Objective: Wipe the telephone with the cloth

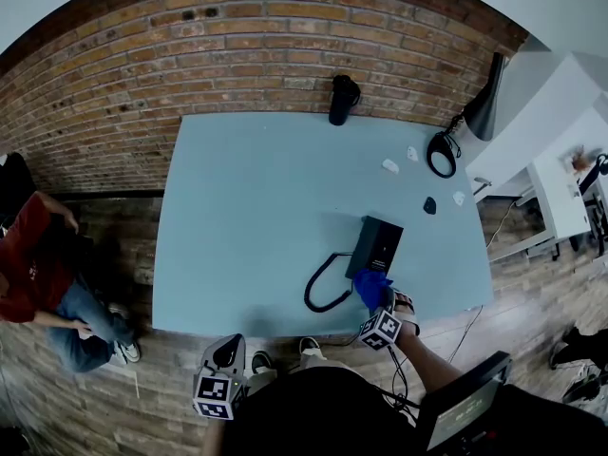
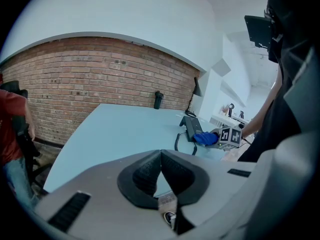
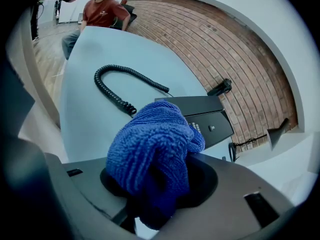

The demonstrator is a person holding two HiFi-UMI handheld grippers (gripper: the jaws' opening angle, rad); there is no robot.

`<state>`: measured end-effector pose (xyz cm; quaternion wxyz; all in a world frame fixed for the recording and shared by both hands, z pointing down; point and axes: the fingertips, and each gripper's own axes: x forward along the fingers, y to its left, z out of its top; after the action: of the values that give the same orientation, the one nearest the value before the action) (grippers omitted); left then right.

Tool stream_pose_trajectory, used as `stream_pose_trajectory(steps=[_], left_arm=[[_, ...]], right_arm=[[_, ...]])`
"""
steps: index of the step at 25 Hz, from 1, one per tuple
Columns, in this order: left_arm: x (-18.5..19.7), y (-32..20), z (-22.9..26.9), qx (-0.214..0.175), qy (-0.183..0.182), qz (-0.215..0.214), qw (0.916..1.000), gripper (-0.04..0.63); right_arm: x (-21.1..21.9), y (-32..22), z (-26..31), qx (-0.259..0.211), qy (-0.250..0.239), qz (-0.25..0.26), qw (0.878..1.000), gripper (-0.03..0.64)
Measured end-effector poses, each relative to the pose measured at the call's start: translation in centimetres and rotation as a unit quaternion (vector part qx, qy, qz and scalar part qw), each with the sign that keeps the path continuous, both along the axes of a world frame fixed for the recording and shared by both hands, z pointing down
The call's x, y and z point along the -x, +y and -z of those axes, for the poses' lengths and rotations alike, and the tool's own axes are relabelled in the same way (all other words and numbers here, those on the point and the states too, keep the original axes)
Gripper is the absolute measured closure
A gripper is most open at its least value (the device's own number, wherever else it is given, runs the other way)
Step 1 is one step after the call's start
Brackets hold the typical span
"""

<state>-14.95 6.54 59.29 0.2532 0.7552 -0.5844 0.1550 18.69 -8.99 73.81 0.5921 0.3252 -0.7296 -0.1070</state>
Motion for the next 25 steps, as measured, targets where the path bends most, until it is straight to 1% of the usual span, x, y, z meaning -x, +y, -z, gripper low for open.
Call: stream_pose_trajectory(steps=[1, 2, 6, 8, 9, 10, 12, 13, 14, 15, 17, 19, 21, 22, 23, 25], left_arm=[[0.0, 0.0, 0.0, 0.000, 0.000, 0.000, 1.0000, 0.572], [-0.1, 0.0, -0.1, 0.000, 0.000, -0.001, 1.0000, 0.572], [-0.3, 0.1, -0.1, 0.000, 0.001, -0.005, 1.0000, 0.572], [-0.6, 0.0, -0.2, -0.001, 0.003, -0.010, 0.9999, 0.572], [-0.7, -0.1, -0.2, -0.001, 0.004, -0.014, 0.9999, 0.572], [-0.7, -0.1, -0.1, -0.002, 0.005, -0.016, 0.9999, 0.572], [-0.1, 0.4, 0.0, -0.001, 0.001, -0.012, 0.9999, 0.572], [0.0, 0.6, 0.0, 0.000, -0.001, -0.008, 1.0000, 0.572], [-0.3, 0.7, -0.2, 0.000, -0.001, -0.009, 1.0000, 0.572], [-1.0, 0.6, -0.4, 0.000, 0.001, -0.015, 0.9999, 0.572], [-1.3, 0.3, -0.1, -0.002, 0.001, -0.017, 0.9999, 0.572], [-0.4, 0.2, 0.3, -0.007, -0.005, -0.008, 0.9999, 0.572], [-0.5, 0.4, 0.2, -0.008, -0.005, -0.003, 1.0000, 0.572], [-0.5, 0.5, 0.2, -0.008, -0.005, -0.001, 1.0000, 0.572], [-0.4, 0.6, 0.2, -0.007, -0.005, 0.001, 1.0000, 0.572], [-0.3, 0.9, 0.2, -0.006, -0.006, 0.006, 0.9999, 0.572]], right_arm=[[0.4, 0.9, -0.4, 0.013, -0.005, 0.004, 1.000, 0.416], [0.9, 1.8, -0.6, 0.027, -0.014, 0.007, 1.000, 0.436], [1.6, 3.3, -1.4, 0.071, -0.030, 0.003, 0.997, 0.437], [1.4, 3.3, -1.7, 0.122, -0.035, -0.005, 0.992, 0.435], [1.6, 3.5, -1.7, 0.159, -0.047, -0.009, 0.986, 0.428], [2.2, 3.8, -1.6, 0.201, -0.067, -0.011, 0.977, 0.425], [4.5, 4.3, -0.7, 0.275, -0.111, 0.005, 0.955, 0.423], [5.5, 4.3, -0.1, 0.294, -0.120, 0.023, 0.948, 0.423], [5.5, 4.0, 0.6, 0.300, -0.116, 0.039, 0.946, 0.422], [4.7, 3.4, 1.4, 0.292, -0.105, 0.048, 0.949, 0.421], [3.9, 0.2, 3.4, 0.247, -0.091, 0.055, 0.963, 0.419], [4.2, -4.4, 5.2, 0.180, -0.085, 0.050, 0.979, 0.419], [2.4, -8.9, 6.5, 0.097, -0.052, 0.031, 0.993, 0.417], [1.4, -11.0, 7.0, 0.056, -0.026, 0.024, 0.998, 0.416], [0.5, -12.6, 7.3, 0.022, 0.002, 0.021, 1.000, 0.416], [-0.5, -14.6, 7.3, -0.018, 0.044, 0.020, 0.999, 0.416]])
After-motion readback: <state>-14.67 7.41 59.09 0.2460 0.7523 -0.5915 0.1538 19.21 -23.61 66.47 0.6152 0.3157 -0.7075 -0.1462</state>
